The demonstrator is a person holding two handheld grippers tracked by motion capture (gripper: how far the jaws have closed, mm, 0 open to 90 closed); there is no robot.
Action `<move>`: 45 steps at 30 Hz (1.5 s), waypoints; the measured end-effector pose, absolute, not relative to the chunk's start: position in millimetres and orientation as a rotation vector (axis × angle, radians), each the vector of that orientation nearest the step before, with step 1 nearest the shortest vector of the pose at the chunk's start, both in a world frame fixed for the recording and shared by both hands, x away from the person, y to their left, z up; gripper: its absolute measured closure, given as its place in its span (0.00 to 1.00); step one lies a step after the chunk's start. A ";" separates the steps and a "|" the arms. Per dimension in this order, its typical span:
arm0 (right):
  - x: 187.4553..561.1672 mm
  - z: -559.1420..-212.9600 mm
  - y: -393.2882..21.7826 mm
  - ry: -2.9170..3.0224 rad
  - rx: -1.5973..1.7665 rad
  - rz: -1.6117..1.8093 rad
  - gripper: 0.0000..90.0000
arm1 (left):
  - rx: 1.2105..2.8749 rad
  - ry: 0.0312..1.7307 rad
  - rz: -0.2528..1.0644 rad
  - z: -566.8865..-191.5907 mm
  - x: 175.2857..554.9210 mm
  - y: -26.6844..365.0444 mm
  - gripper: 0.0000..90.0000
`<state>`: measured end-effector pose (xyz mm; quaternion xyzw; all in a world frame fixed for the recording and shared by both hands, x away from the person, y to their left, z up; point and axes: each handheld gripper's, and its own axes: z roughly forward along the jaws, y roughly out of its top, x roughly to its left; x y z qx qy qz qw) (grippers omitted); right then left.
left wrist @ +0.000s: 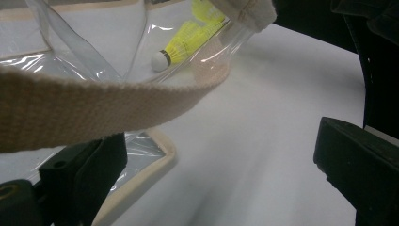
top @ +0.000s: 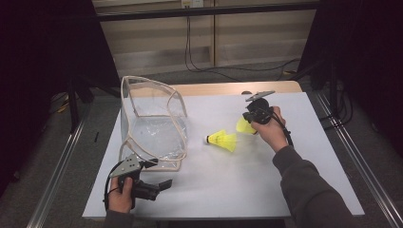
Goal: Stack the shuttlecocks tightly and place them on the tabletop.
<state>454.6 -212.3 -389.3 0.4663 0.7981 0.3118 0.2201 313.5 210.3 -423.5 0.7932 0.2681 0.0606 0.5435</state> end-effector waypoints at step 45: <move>373.0 -396.0 -228.3 2.218 1.210 1.189 0.99 | 1.875 0.637 0.148 -422.8 311.6 208.9 0.04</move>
